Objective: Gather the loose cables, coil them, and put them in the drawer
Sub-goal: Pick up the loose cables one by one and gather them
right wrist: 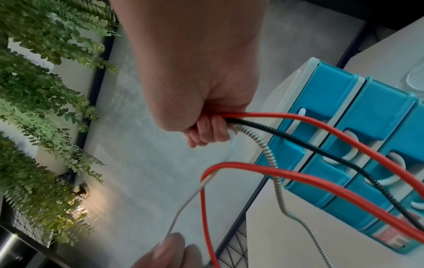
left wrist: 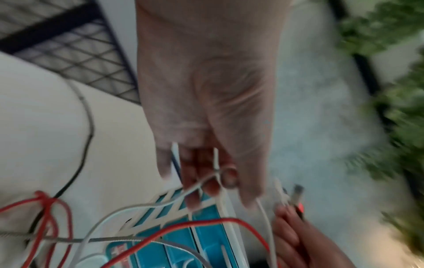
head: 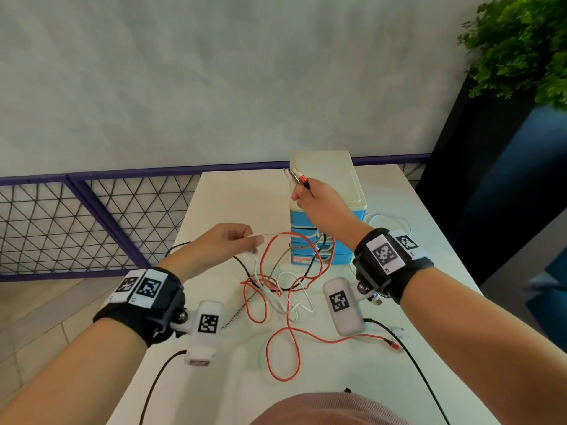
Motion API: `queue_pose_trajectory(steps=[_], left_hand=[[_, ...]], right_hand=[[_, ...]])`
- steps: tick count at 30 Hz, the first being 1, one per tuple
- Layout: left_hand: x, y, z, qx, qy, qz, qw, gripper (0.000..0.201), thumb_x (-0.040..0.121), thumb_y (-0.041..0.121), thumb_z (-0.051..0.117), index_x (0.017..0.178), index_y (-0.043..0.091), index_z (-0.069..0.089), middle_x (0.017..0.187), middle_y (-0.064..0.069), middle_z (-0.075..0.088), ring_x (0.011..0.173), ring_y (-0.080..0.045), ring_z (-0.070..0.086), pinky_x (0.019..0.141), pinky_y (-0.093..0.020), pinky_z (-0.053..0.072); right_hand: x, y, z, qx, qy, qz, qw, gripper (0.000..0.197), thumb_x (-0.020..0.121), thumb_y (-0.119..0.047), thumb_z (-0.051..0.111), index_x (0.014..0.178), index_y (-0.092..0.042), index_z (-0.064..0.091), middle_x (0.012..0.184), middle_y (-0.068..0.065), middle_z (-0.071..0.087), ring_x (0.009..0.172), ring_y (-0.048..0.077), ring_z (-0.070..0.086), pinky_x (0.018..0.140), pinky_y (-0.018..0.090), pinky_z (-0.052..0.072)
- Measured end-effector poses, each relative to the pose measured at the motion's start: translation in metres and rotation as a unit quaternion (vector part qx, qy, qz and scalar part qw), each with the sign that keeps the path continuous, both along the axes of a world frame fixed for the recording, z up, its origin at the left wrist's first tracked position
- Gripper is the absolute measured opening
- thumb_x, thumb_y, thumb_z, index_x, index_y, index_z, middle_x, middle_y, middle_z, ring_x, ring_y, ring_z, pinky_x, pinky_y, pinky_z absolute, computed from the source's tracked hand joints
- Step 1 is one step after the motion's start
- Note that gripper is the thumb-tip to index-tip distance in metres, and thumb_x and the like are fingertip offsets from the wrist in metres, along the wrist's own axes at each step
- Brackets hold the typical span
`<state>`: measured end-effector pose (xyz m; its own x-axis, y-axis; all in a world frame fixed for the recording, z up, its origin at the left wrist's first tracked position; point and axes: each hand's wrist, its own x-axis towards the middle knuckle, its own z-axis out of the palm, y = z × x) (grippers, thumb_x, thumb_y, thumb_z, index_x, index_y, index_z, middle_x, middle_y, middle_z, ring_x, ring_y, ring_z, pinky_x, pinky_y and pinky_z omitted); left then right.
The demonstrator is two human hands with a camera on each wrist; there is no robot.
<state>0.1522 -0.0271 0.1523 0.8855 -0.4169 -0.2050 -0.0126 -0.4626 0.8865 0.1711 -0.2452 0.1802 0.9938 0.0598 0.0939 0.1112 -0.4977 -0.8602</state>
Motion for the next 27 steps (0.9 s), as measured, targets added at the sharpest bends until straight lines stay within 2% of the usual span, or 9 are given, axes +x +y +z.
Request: queue_pose_trajectory(steps=[1,3,6,8,12,17,20,23,27], left_hand=[[-0.003,0.001,-0.002,-0.079,0.047,-0.013,0.996,0.034,0.088,0.032,0.064,0.061,0.018,0.050,0.064,-0.003,0.052,0.070,-0.016,0.058,0.082,-0.023,0.046],[-0.006,0.002,-0.008,-0.130,0.059,-0.009,0.990,0.036,0.084,0.032,0.066,0.059,0.015,0.046,0.056,-0.007,0.043,0.056,-0.018,0.047,0.076,-0.025,0.050],[0.001,0.006,-0.022,0.026,-0.023,0.007,0.999,0.049,0.091,0.038,0.060,0.056,0.016,0.034,0.051,-0.004,0.030,0.047,-0.015,0.027,0.056,-0.025,0.034],[0.004,0.019,-0.034,0.149,-0.072,-0.014,0.986,0.056,0.091,0.049,0.054,0.057,0.014,0.026,0.055,-0.004,0.021,0.048,-0.015,0.020,0.053,-0.029,0.021],[0.001,0.037,-0.057,0.167,-0.071,-0.006,0.983,0.059,0.090,0.050,0.055,0.056,0.016,0.020,0.054,-0.001,0.016,0.049,-0.016,0.019,0.053,-0.030,0.017],[0.000,0.062,-0.072,0.163,0.011,0.110,0.980,0.050,0.091,0.037,0.059,0.053,0.012,0.039,0.047,-0.005,0.043,0.043,-0.014,0.056,0.059,-0.027,0.042],[-0.014,0.080,-0.080,0.143,0.066,0.167,0.973,0.039,0.091,0.031,0.060,0.064,0.007,0.045,0.063,-0.015,0.050,0.044,-0.012,0.056,0.055,-0.024,0.042],[-0.011,0.071,-0.080,0.194,0.021,0.148,0.970,0.042,0.095,0.031,0.054,0.059,0.008,0.051,0.060,-0.008,0.057,0.052,-0.012,0.057,0.057,-0.024,0.040],[-0.003,0.041,-0.055,0.204,-0.040,0.095,0.974,0.033,0.095,0.024,0.050,0.069,0.006,0.057,0.069,-0.013,0.066,0.047,0.002,0.055,0.054,-0.023,0.037]], right_hand=[[0.000,-0.001,0.001,0.002,-0.003,-0.006,1.000,0.026,0.103,-0.022,0.034,0.088,-0.016,0.054,0.073,-0.001,0.049,0.052,0.007,0.039,0.038,0.010,0.030],[0.000,-0.002,0.003,0.013,-0.009,-0.012,1.000,0.026,0.103,-0.021,0.034,0.090,-0.015,0.055,0.072,-0.001,0.049,0.052,0.007,0.039,0.038,0.009,0.031],[0.002,-0.005,0.008,0.023,-0.036,-0.037,0.998,0.024,0.102,-0.017,0.034,0.091,-0.014,0.054,0.072,-0.002,0.048,0.052,0.008,0.039,0.039,0.011,0.032],[0.010,-0.016,0.010,0.042,-0.053,-0.076,0.995,0.025,0.100,-0.014,0.034,0.085,-0.017,0.054,0.069,-0.003,0.048,0.052,0.010,0.040,0.043,0.018,0.033],[0.014,-0.025,0.014,0.082,-0.049,-0.089,0.991,0.031,0.101,-0.016,0.033,0.077,-0.023,0.050,0.068,-0.004,0.046,0.051,0.008,0.039,0.044,0.019,0.031],[0.020,-0.041,0.026,0.076,-0.119,-0.161,0.977,0.035,0.101,-0.013,0.034,0.072,-0.027,0.047,0.066,-0.006,0.045,0.053,0.007,0.040,0.044,0.015,0.032],[0.025,-0.056,0.034,0.110,-0.126,-0.207,0.964,0.032,0.100,-0.016,0.035,0.072,-0.023,0.049,0.065,-0.006,0.046,0.053,0.007,0.041,0.046,0.017,0.034],[0.019,-0.044,0.032,0.063,-0.131,-0.167,0.975,0.033,0.101,-0.014,0.035,0.073,-0.024,0.049,0.067,-0.006,0.047,0.054,0.006,0.042,0.044,0.010,0.034],[0.009,-0.022,0.025,0.019,-0.114,-0.074,0.991,0.024,0.100,-0.021,0.040,0.081,-0.019,0.055,0.062,-0.004,0.044,0.050,0.011,0.040,0.048,0.025,0.035]])
